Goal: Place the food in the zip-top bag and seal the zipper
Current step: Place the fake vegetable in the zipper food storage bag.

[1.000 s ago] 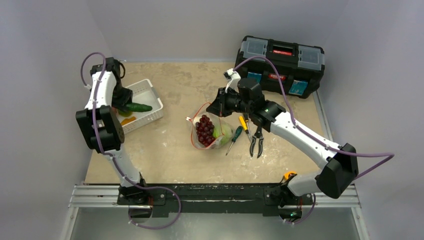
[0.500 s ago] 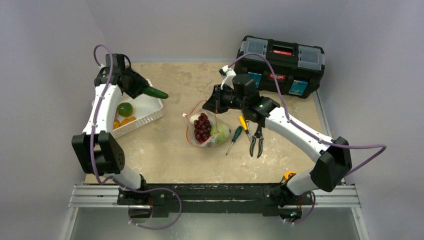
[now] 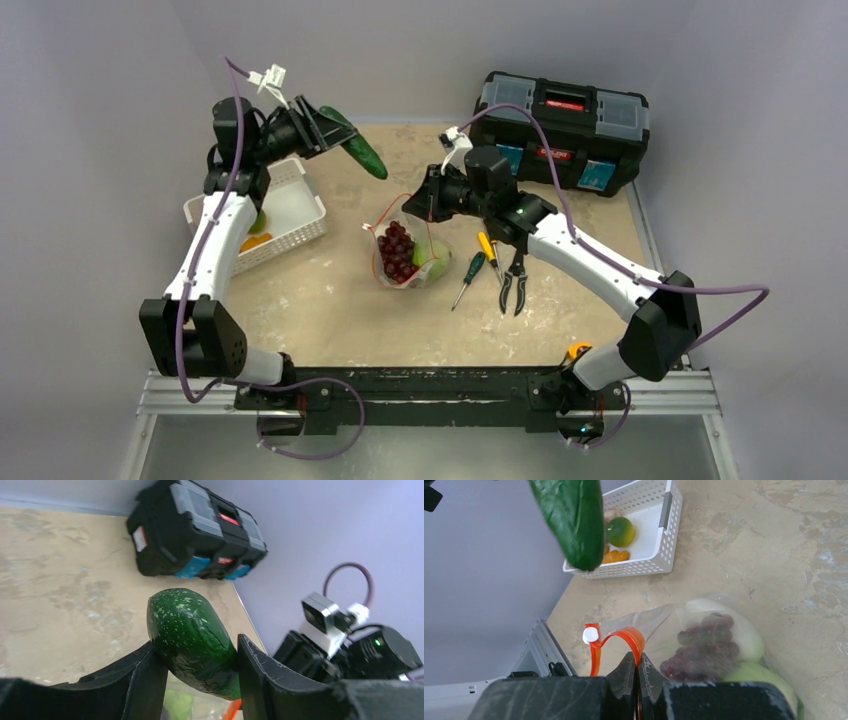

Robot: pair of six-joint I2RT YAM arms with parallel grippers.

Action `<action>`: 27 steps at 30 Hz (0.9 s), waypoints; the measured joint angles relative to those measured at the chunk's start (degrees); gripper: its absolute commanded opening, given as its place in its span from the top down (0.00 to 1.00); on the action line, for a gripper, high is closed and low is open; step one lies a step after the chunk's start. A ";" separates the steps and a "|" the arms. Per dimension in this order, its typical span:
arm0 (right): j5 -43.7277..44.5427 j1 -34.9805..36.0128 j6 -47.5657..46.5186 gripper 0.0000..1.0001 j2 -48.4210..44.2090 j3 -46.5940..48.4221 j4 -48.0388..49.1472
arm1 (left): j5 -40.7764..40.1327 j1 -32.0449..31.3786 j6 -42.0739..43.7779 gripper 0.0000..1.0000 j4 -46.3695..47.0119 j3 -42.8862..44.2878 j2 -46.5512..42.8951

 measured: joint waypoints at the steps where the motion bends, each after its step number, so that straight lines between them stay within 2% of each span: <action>1: 0.11 0.00 0.20 1.00 -0.04 -0.13 0.35 | 1.07 -0.87 0.11 1.00 1.14 -0.37 -0.52; 8: -0.39 0.02 1.05 1.00 -0.04 -1.14 2.67 | 6.03 -2.91 0.31 1.00 5.51 -11.61 -13.35; 17: -4.85 0.00 2.38 1.00 0.22 -1.75 6.56 | 9.27 -2.93 2.95 1.00 1.11 -24.81 -35.39; 22: -6.91 0.00 3.02 1.00 0.55 -1.97 8.26 | 9.42 -3.54 2.73 1.00 -1.38 -27.23 -40.46; 27: -8.22 0.02 4.15 1.00 0.55 -2.82 10.49 | 5.27 -7.61 1.81 1.00 -1.33 -28.02 -42.07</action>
